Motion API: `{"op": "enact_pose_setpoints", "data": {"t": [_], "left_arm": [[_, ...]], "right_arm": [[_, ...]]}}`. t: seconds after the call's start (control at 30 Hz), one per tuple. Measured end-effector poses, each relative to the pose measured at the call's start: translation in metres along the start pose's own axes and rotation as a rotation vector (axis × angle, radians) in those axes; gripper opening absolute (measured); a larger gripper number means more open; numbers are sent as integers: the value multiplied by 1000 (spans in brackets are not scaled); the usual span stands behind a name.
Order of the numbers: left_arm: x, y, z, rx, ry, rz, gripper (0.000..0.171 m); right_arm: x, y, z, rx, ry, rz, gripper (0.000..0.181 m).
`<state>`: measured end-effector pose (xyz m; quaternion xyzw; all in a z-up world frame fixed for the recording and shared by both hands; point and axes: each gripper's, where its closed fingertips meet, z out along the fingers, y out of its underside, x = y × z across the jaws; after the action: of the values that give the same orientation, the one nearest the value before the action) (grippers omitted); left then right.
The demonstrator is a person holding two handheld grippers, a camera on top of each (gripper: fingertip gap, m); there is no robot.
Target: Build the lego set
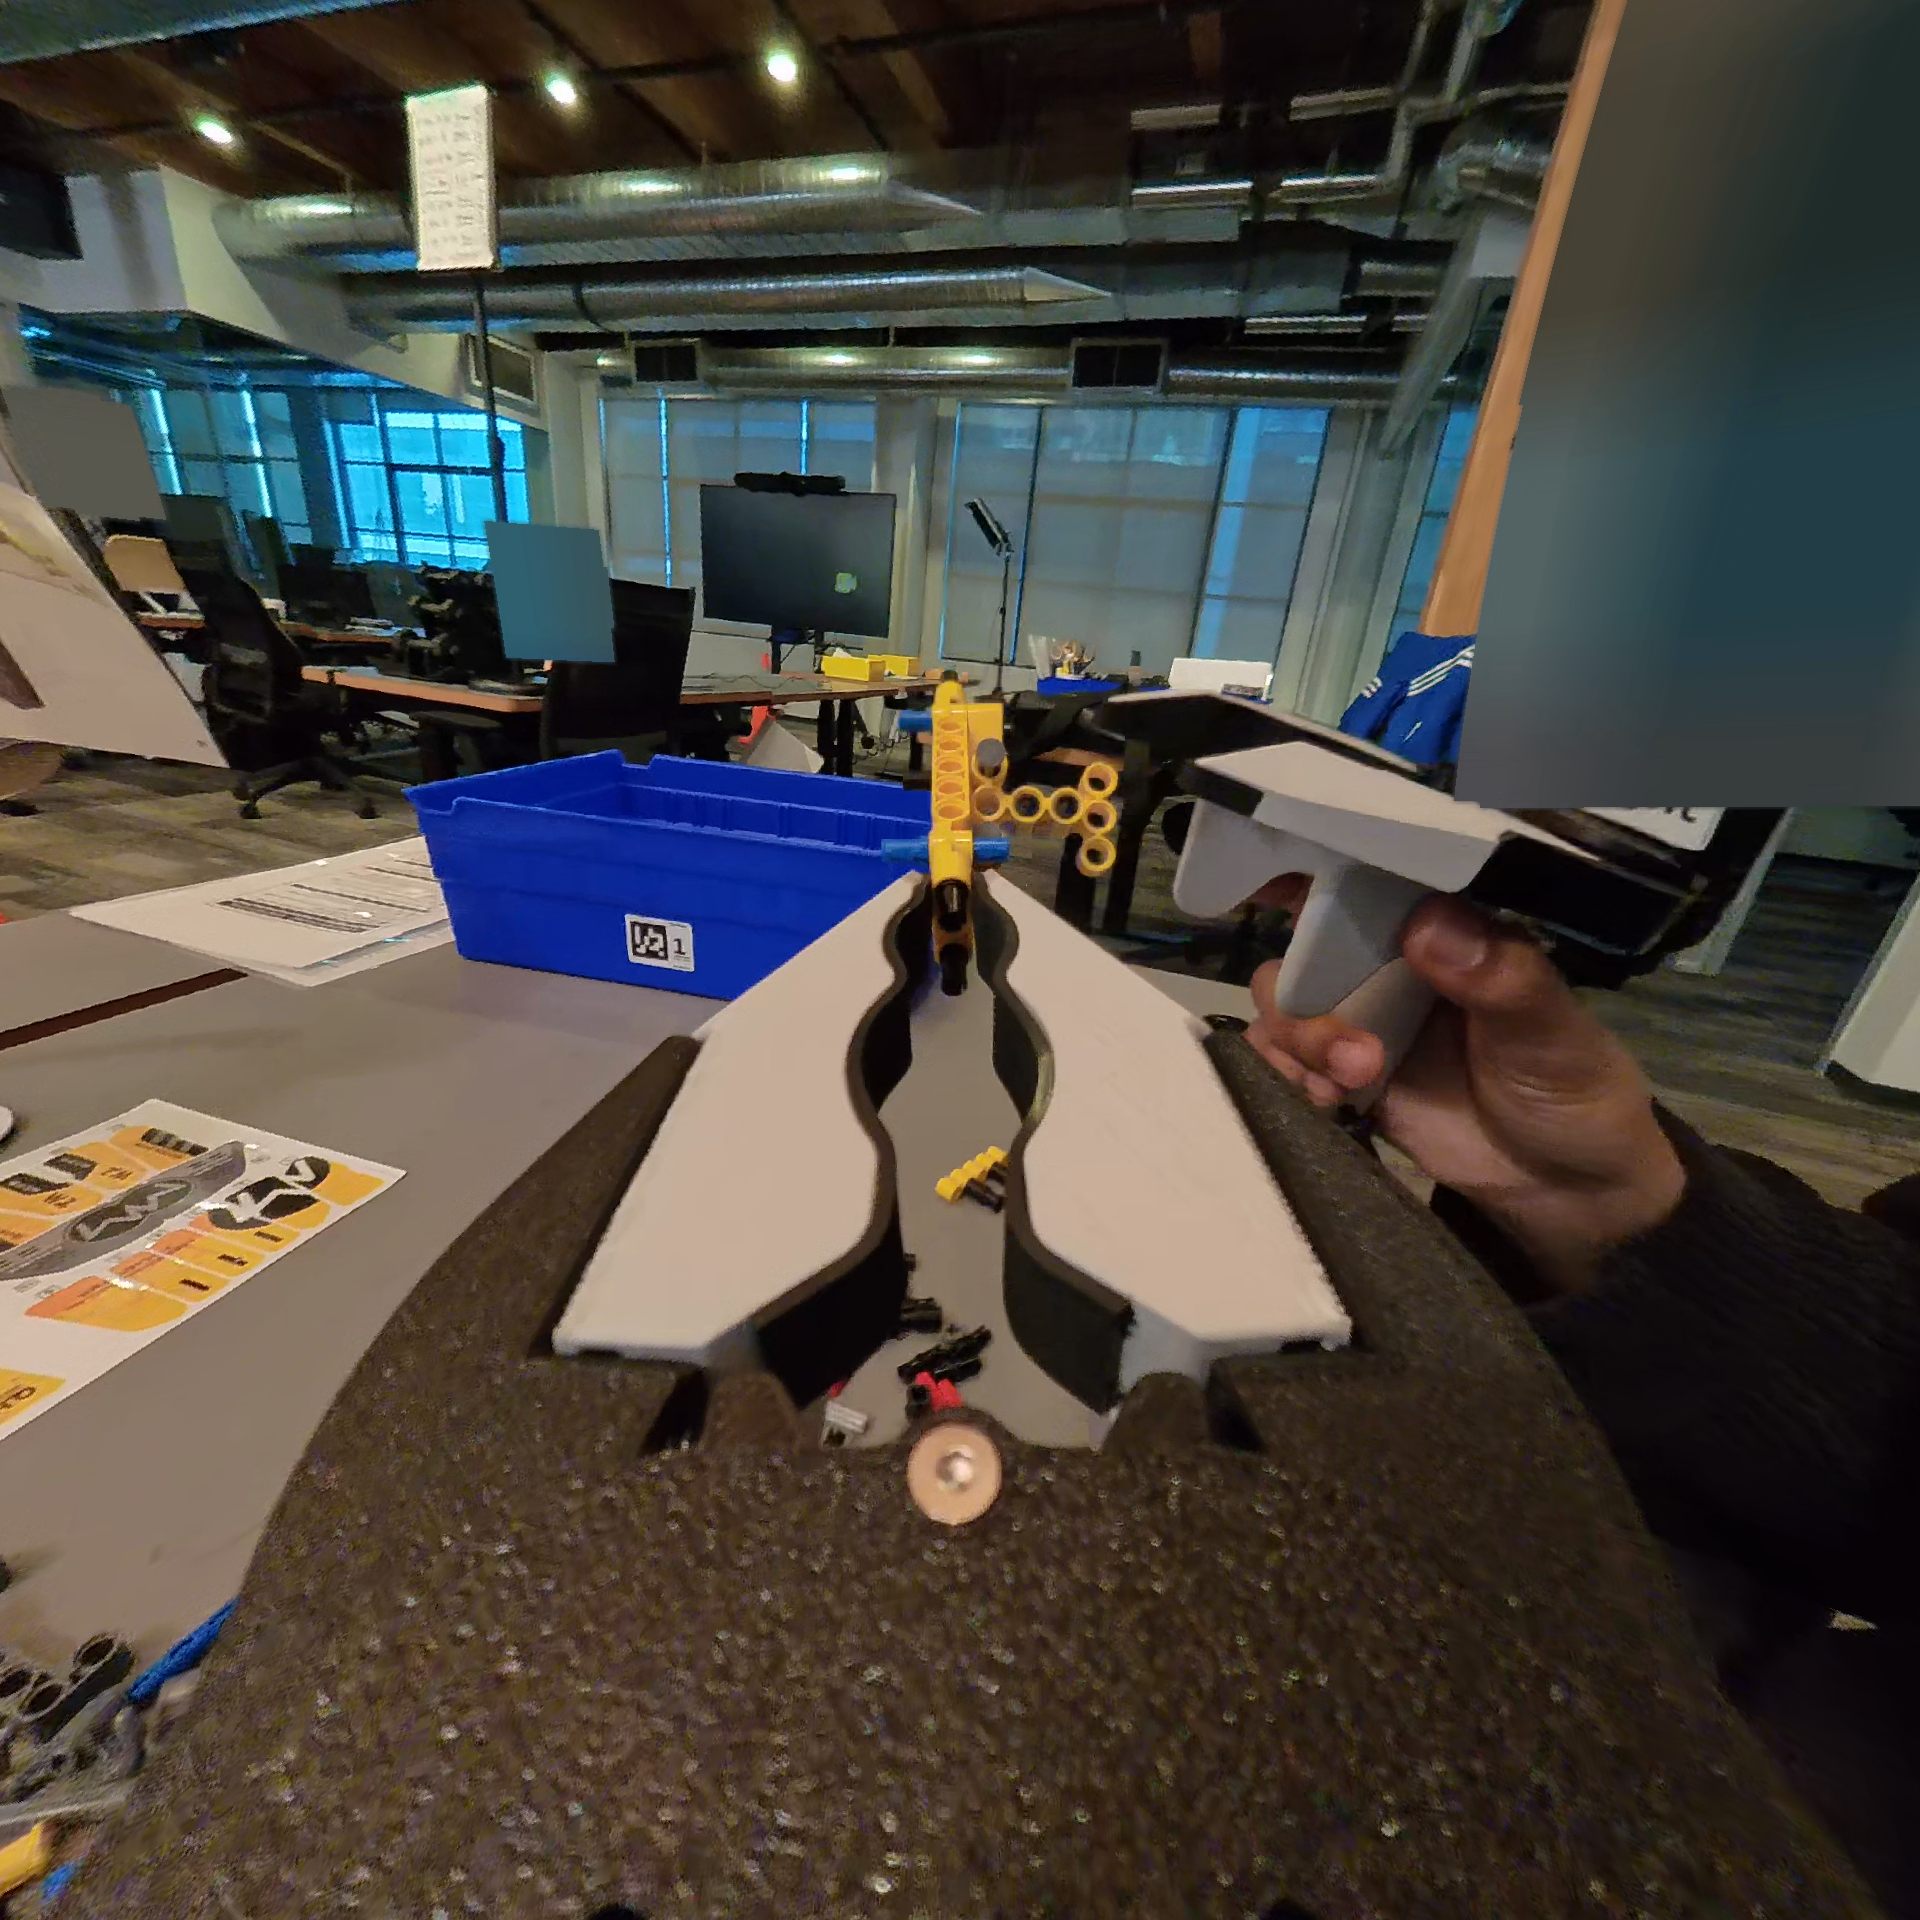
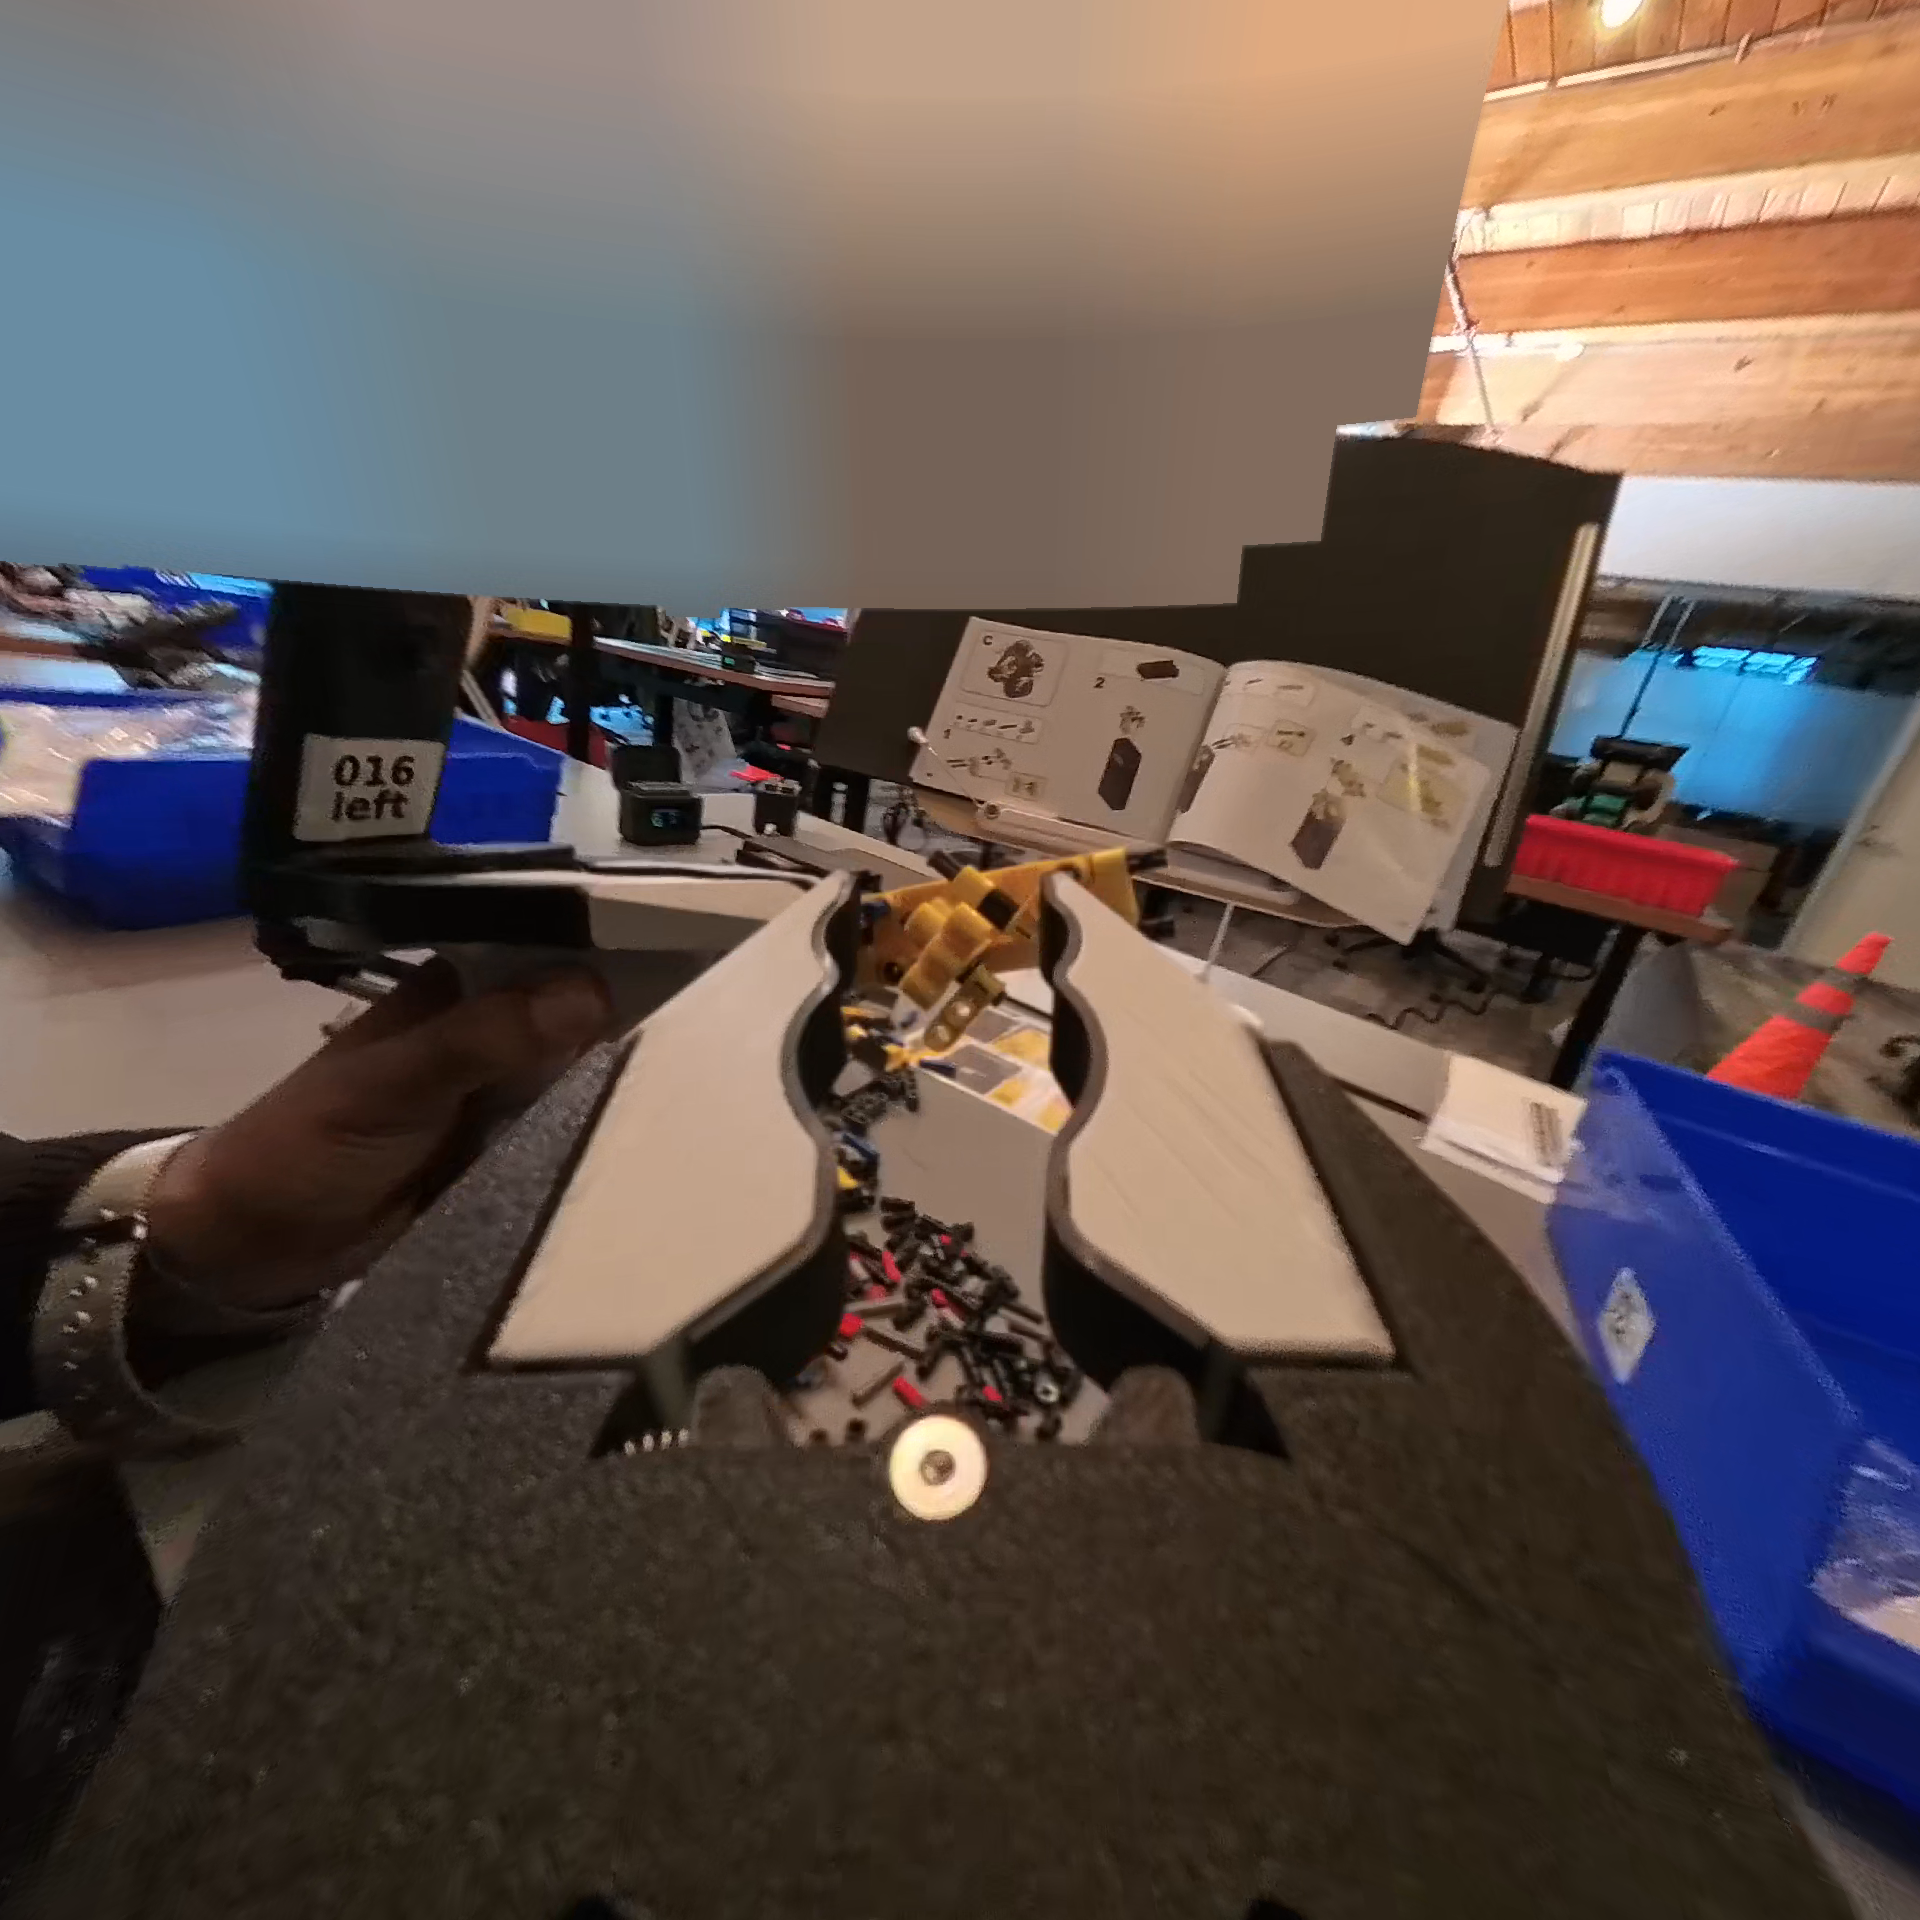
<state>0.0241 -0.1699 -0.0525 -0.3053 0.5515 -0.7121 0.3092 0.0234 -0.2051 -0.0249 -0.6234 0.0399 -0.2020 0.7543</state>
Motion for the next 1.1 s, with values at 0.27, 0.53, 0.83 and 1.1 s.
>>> {"op": "enact_pose_setpoints", "data": {"t": [0.27,0.53,0.83,1.1], "left_arm": [[11,2,2,-31,-37,175,6],[26,5,6,-52,-95,428,6],[27,5,6,-54,-115,472,6],[27,5,6,-54,-122,486,6]], "right_arm": [[17,-2,-4,0,56,38,40],[26,12,0,-25,19,305,73],[29,18,1,-87,50,258,72],[28,18,0,-97,37,259,57]]}}
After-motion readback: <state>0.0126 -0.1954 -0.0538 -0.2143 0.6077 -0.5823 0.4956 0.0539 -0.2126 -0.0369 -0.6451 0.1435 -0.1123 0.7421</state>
